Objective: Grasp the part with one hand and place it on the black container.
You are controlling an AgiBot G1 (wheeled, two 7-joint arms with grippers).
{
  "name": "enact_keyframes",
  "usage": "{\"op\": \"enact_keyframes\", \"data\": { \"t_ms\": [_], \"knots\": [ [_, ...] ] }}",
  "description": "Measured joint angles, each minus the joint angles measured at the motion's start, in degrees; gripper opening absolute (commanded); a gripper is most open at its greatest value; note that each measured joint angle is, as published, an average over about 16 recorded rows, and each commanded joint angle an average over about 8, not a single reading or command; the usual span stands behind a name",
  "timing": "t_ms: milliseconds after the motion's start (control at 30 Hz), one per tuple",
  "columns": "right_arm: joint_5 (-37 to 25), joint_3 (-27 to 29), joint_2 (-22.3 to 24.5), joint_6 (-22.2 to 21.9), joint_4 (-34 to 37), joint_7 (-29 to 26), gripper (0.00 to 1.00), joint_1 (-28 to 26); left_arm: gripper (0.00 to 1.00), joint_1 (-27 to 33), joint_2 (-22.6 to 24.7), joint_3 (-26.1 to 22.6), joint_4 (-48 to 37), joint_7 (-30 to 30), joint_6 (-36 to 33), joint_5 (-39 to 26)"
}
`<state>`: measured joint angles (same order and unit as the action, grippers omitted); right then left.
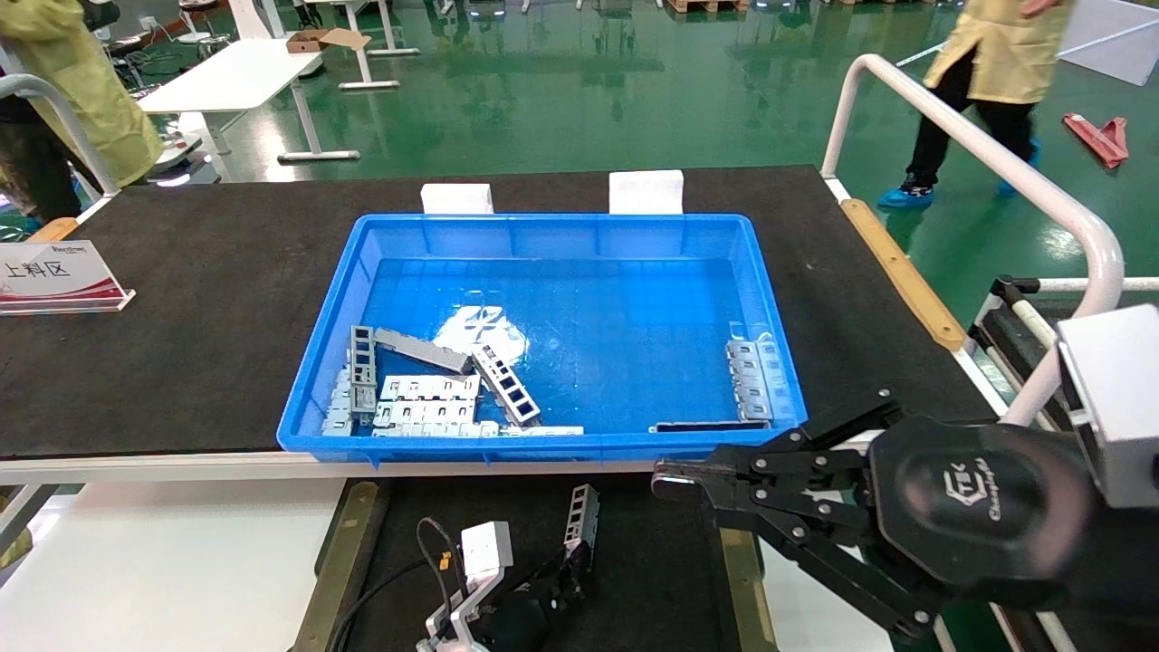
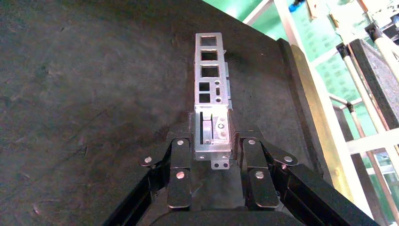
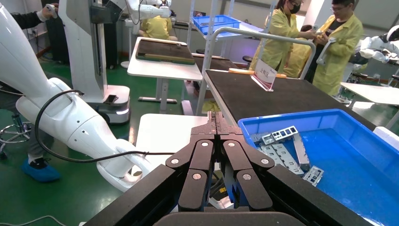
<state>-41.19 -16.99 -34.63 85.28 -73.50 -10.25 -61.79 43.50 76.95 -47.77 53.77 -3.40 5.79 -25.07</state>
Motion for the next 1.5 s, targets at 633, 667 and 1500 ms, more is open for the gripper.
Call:
{"op": "enact_keyframes", "data": {
  "t_ms": [633,667,1500],
  "knots": [
    [0.04,-0.06,0.02,-0.03,0.00,0.03,1.00,-0.01,1.00,-0.38,0.17,-0.51,0.18,-1.66,1.10,-1.41],
    [0.04,-0.06,0.03,-0.03,0.00,0.03,1.00,-0.01,1.00,-0.42,0.14,-0.52,0.28,-1.66,1.09,-1.60],
    [0.09,-0.14,0.06,-0.06,0.00,0.07,1.00,-0.03,1.00,-6.70,-13.49,0.19,15.57,1.43,-7.32,-7.89]
  ]
}}
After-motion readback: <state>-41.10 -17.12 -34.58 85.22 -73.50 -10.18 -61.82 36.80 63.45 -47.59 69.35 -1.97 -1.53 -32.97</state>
